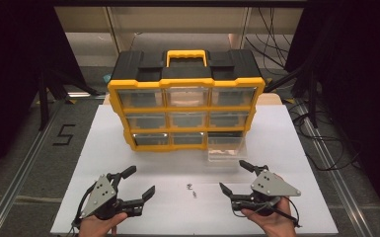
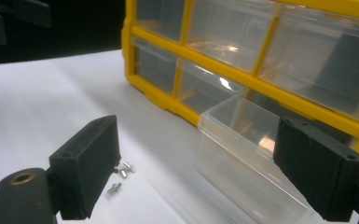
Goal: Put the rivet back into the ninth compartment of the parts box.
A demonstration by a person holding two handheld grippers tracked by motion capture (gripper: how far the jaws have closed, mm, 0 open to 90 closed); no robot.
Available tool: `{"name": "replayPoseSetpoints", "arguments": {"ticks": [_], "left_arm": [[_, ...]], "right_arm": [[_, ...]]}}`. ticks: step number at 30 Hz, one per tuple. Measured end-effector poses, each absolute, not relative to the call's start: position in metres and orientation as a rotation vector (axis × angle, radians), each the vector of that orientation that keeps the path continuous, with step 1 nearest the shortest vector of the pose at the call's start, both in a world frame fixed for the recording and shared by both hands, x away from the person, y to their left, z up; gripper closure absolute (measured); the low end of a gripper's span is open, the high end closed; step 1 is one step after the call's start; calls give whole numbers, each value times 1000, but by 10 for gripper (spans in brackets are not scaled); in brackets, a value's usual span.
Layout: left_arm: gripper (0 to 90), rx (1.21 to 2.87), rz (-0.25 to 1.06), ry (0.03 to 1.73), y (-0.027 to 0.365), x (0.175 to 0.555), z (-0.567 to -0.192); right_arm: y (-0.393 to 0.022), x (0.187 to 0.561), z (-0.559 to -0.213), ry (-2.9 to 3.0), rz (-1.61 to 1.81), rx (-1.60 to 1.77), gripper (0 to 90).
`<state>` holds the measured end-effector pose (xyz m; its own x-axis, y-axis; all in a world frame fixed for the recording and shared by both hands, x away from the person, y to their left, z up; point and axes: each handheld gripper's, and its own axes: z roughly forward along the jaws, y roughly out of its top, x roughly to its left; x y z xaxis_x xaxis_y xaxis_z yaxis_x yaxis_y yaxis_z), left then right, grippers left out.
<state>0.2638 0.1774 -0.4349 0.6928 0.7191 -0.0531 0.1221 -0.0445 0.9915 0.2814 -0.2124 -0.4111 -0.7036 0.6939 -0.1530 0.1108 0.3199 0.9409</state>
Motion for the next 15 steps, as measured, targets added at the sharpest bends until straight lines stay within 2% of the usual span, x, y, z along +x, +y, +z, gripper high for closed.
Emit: {"name": "replayPoseSetpoints", "arguments": {"ticks": [15], "left_arm": [[161,1568,557,710,178,264,-435]], "right_arm": [[-173,300,-412,2326,1225,618,155]]}}
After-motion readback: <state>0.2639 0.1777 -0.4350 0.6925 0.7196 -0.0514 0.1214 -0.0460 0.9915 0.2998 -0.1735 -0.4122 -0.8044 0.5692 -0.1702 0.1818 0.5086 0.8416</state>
